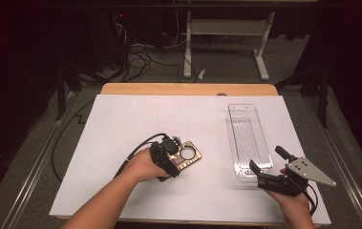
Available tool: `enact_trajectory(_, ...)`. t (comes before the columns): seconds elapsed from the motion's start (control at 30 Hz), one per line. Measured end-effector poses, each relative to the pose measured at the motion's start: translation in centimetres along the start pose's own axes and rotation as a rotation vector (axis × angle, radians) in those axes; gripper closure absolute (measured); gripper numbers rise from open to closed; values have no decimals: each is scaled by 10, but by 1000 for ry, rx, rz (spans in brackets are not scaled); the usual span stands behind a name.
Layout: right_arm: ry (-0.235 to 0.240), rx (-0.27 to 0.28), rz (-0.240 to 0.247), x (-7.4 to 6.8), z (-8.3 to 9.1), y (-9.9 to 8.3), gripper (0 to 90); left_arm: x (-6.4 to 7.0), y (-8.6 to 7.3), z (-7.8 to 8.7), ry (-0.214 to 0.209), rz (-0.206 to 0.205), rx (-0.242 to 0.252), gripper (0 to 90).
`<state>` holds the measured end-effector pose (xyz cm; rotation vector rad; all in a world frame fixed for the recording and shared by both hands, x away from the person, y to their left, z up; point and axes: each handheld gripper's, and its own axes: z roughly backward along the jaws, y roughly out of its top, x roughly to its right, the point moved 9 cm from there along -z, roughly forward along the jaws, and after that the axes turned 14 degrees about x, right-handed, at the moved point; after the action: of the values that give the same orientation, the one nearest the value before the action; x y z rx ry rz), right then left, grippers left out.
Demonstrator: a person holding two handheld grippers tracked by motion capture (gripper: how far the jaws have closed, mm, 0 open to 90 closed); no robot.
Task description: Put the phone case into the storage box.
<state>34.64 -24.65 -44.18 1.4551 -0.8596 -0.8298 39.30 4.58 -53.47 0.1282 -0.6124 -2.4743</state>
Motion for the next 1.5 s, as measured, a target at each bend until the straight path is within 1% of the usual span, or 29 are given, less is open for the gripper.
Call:
enact_trajectory(0.2,4,3,1,-1,0,0,3,0,0,-3,-10,10,-12,108)
enact_trajectory(0.33,6,0,-1,-2,-1,-1,2,0,1,-4,-3,9,-35,93)
enact_trajectory(0.53,9,-2,-4,-3,-1,-1,3,0,1,-4,-2,3,-36,90)
enact_trajectory(0.73,12,-5,0,-3,-2,-2,3,0,1,-4,0,5,-42,106)
enact_trajectory(0.87,12,-8,-3,-3,-2,-3,3,0,1,-3,0,7,-34,124)
enact_trajectory(1.13,12,-5,1,-3,-2,-2,2,0,1,-3,0,8,-30,131)
enact_trajectory(1.2,9,-3,0,-3,-2,-1,2,0,1,-2,-8,6,-30,132)
enact_trajectory(1.43,3,2,-5,0,-1,0,2,0,0,-2,0,8,-1,133)
enact_trajectory(1.5,3,3,-5,0,-1,0,3,0,0,-1,0,9,-2,133)
